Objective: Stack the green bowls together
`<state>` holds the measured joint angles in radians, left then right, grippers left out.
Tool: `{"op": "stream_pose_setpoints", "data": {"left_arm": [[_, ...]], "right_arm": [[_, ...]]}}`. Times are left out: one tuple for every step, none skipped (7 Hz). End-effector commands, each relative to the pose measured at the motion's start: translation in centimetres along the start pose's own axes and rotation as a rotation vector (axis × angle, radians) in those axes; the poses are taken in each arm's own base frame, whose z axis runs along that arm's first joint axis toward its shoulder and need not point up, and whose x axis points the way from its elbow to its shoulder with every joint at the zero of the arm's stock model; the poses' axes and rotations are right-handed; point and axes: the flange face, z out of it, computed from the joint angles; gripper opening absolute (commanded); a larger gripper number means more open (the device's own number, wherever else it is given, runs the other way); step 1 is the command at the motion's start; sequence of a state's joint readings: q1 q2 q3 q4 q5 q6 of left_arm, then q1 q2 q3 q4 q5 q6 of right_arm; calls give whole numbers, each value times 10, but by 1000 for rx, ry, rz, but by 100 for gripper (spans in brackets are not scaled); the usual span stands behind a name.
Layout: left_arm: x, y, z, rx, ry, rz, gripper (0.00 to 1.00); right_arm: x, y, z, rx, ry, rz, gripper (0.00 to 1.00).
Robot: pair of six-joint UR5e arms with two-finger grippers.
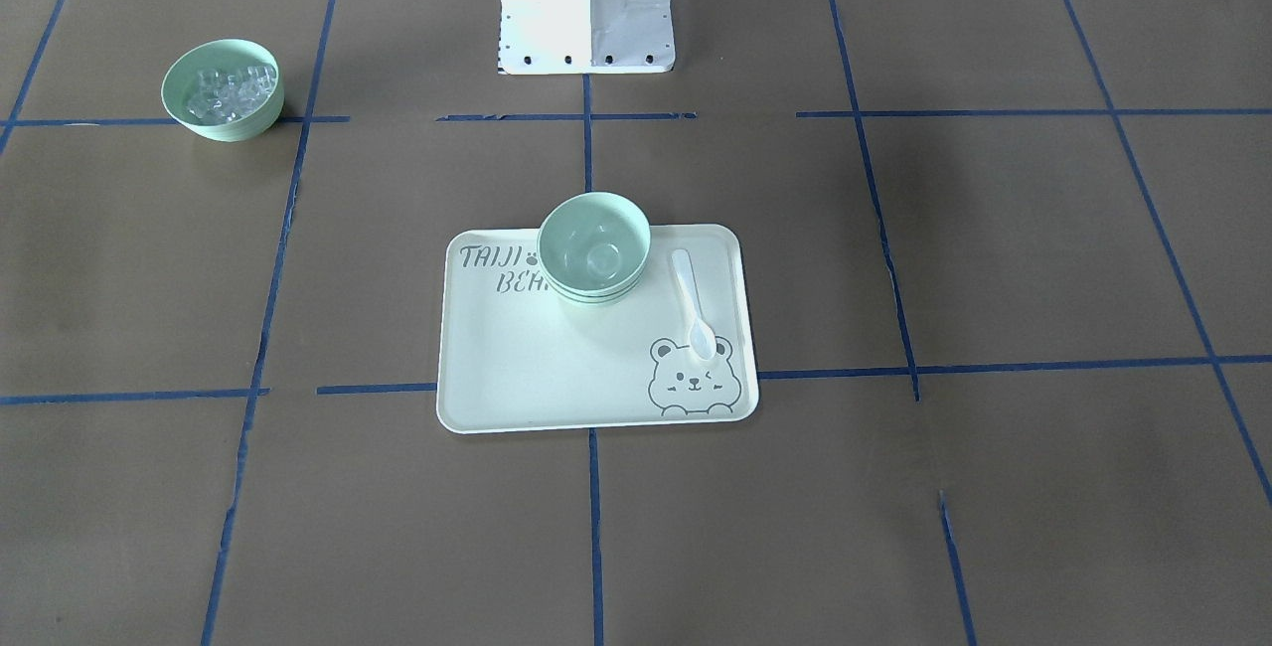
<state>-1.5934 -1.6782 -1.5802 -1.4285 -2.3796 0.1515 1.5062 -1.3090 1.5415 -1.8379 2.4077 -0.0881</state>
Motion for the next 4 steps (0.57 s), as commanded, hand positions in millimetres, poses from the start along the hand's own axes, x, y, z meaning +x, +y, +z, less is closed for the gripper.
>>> {"op": "stream_pose_setpoints", "data": {"left_arm": [[8,-3,10,-17,3,15,100],[9,-5,9,-15,3,17,100],[10,-6,8,-14,3,17,100],[10,-7,7,-14,3,18,100]], "right_arm": [[31,21,1,0,0,41,100],[46,31,1,18,6,47,100],[65,51,20,22,19,38,100],[77,63,29,35,60,20,100]]}}
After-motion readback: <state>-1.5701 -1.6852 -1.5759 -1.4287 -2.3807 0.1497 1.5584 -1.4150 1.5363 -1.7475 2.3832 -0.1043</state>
